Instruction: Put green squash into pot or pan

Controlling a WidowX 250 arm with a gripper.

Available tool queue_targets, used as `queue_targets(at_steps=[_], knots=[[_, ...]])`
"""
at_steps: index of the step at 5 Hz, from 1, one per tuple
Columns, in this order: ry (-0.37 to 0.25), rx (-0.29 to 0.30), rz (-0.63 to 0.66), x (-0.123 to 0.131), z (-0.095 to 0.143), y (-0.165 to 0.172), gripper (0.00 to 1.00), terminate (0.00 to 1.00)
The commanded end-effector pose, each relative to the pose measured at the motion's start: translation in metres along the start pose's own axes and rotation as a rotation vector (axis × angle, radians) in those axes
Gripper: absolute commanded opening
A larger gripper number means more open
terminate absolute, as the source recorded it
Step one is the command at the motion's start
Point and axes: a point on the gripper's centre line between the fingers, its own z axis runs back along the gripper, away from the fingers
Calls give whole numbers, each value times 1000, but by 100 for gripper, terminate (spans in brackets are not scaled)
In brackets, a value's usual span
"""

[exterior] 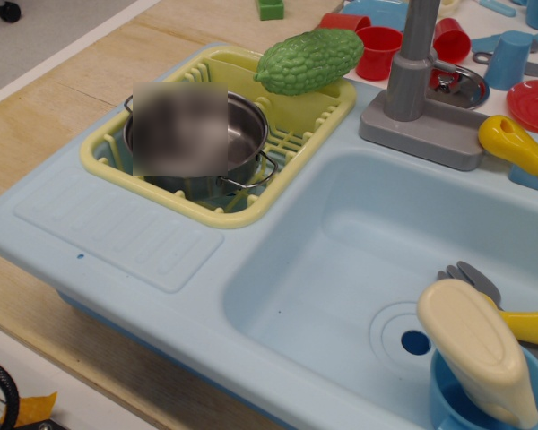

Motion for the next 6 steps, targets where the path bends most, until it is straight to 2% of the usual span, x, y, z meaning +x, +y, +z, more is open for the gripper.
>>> queue_targets(at_steps=[1,2,3,5,6], knots=[[0,0,0,0,0,0,100,0],[-18,-9,0,2,-16,-7,100,0],[10,-47,11,3,-32,-9,100,0],[3,-100,51,0,-50,-10,100,0],[-27,-123,78,-6,-59,-11,100,0]])
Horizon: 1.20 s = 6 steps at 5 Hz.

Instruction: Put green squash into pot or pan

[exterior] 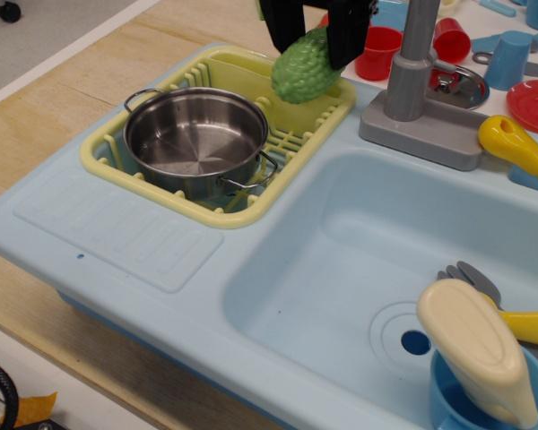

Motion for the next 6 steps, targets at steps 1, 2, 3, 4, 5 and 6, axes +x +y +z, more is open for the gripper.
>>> queue_targets(at_steps=[1,2,3,4,5,6], knots=[[-84,19,26,-4,7,2,100,0],[-93,46,27,-3,11,1,0,0],[-104,112,16,-3,34,-3,0,0],[-85,177,46,-11,60,-3,0,0],[-86,205,120,-31,73,-4,0,0],[-108,182,241,-56,68,1,0,0]])
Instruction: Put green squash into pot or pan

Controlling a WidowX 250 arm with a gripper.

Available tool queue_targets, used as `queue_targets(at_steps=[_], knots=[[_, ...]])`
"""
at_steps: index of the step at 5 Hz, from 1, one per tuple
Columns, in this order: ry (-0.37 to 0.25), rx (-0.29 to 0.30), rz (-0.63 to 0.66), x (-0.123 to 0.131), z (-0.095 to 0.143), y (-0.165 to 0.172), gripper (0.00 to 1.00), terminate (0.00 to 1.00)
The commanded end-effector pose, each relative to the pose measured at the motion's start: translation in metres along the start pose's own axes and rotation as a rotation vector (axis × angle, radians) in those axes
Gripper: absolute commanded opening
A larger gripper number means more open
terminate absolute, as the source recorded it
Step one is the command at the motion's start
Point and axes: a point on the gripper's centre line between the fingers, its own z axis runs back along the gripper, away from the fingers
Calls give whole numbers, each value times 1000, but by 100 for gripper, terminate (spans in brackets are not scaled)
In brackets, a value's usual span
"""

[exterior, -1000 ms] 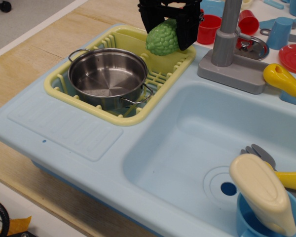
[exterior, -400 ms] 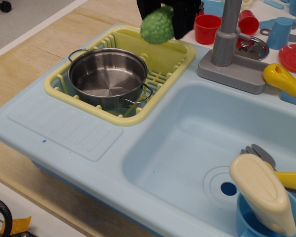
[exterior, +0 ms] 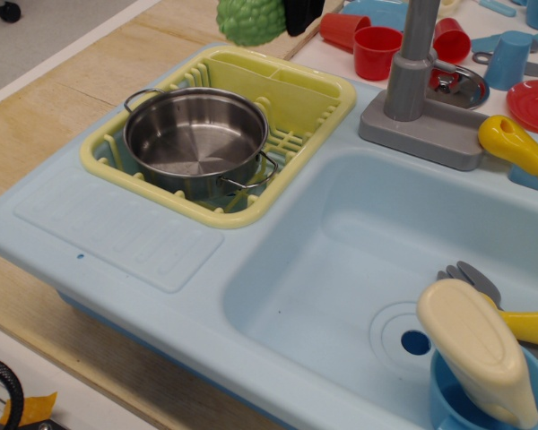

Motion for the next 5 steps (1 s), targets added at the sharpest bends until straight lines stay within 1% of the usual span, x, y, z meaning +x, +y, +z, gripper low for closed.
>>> queue_targets(at_steps=[1,2,4,5], knots=[[-48,1,113,-23,10,18,0,0],[-40,-70,136,-27,9,21,100,0],[-40,-70,136,-27,9,21,100,0],[-40,-70,136,-27,9,21,100,100]])
